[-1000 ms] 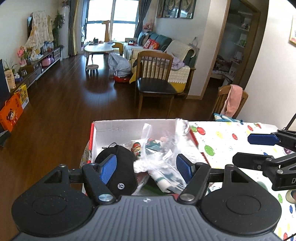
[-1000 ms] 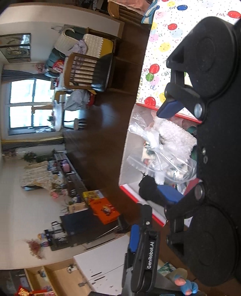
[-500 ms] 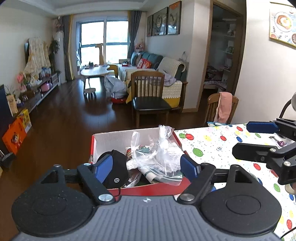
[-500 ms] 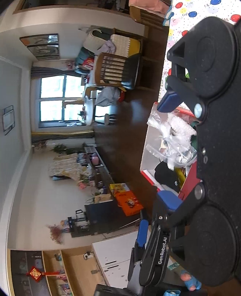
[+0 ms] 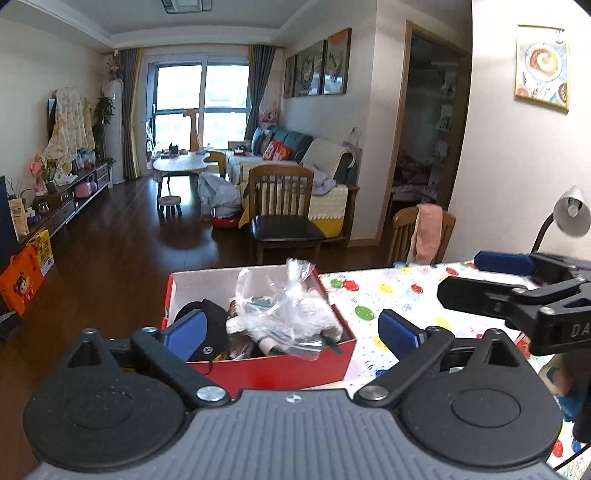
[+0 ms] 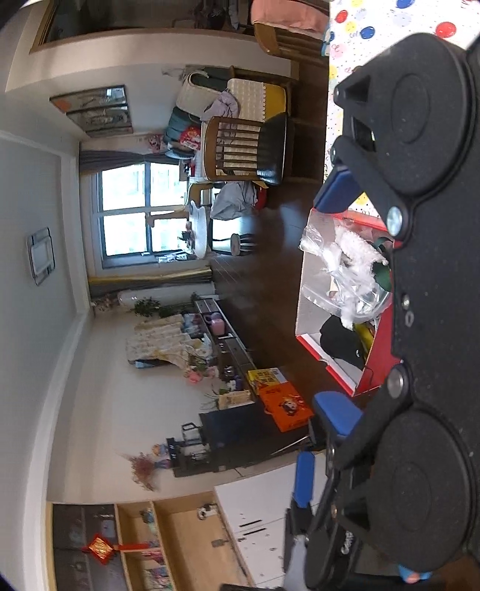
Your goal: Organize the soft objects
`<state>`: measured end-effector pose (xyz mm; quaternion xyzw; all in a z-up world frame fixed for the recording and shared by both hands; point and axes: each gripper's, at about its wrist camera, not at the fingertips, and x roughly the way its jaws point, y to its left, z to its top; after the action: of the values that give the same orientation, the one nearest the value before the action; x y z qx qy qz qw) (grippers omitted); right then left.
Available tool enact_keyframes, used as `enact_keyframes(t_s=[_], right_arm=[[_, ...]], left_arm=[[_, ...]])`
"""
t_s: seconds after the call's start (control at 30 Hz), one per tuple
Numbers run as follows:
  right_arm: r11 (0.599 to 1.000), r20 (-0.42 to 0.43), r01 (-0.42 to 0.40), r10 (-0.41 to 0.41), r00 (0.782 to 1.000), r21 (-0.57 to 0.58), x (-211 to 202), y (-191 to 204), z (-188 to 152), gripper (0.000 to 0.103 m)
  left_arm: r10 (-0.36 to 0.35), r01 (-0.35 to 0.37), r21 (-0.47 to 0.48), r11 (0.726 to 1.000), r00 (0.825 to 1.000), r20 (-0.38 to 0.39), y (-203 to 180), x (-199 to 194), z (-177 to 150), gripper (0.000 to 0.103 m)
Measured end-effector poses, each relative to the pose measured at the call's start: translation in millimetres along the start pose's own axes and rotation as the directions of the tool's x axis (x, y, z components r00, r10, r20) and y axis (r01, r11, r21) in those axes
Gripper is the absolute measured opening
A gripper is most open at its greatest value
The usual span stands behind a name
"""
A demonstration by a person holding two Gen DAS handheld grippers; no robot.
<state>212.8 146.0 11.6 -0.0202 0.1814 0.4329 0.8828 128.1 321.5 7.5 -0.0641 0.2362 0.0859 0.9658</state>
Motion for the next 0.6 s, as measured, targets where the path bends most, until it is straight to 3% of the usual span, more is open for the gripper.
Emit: enact_keyframes(t_s=[0.6], right_arm=[[0.992, 0.059, 0.12, -0.123, 0.991, 0.046, -40, 2, -21, 0.103]], left_arm=[[0.003, -0.002, -0.034, 0.999, 0.999, 0.039, -22, -26, -16, 0.103]])
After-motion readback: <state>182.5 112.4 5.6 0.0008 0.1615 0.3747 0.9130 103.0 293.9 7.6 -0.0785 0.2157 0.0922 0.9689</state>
